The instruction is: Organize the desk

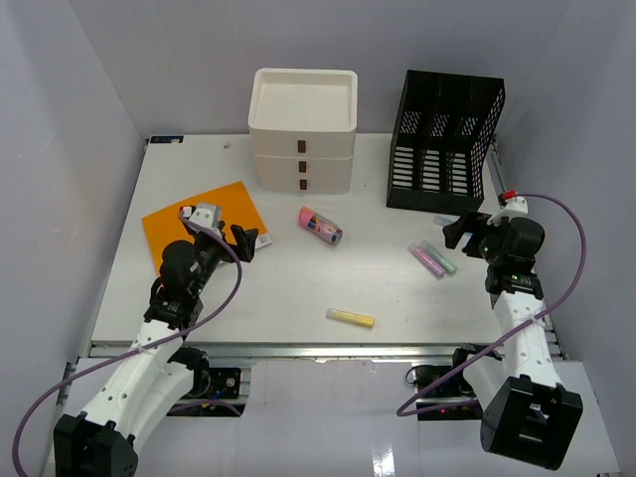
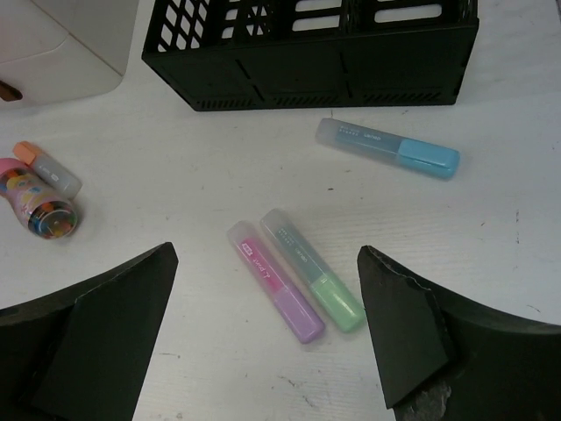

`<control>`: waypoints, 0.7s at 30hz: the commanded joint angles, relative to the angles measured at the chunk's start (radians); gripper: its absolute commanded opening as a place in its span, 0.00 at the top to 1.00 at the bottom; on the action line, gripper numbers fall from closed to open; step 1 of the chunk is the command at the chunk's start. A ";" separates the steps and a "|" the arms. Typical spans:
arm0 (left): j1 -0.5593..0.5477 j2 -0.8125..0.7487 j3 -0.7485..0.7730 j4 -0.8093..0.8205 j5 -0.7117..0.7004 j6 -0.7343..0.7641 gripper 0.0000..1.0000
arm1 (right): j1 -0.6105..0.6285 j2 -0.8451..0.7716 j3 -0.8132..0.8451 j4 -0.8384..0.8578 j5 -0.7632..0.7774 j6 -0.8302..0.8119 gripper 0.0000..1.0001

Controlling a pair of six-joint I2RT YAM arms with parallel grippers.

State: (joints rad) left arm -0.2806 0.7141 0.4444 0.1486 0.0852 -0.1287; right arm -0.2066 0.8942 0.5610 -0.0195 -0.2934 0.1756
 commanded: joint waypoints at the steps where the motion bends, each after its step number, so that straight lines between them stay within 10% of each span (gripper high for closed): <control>1: -0.005 0.010 0.017 -0.003 0.039 0.009 0.02 | -0.014 -0.017 0.015 -0.004 -0.048 0.011 0.10; 7: -0.016 0.045 0.025 -0.013 0.114 0.024 0.02 | -0.023 -0.017 0.000 0.001 -0.165 -0.103 0.10; 12: -0.060 0.125 0.058 -0.060 0.093 0.045 0.02 | -0.027 -0.078 -0.059 -0.065 -0.547 -0.503 0.10; 21: -0.255 0.258 0.048 -0.067 -0.264 0.210 0.17 | -0.027 -0.123 -0.074 -0.217 -0.812 -0.781 0.10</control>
State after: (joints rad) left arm -0.4704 0.9296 0.4816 0.0775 0.0192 -0.0320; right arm -0.2326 0.7896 0.4767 -0.1717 -0.9559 -0.4343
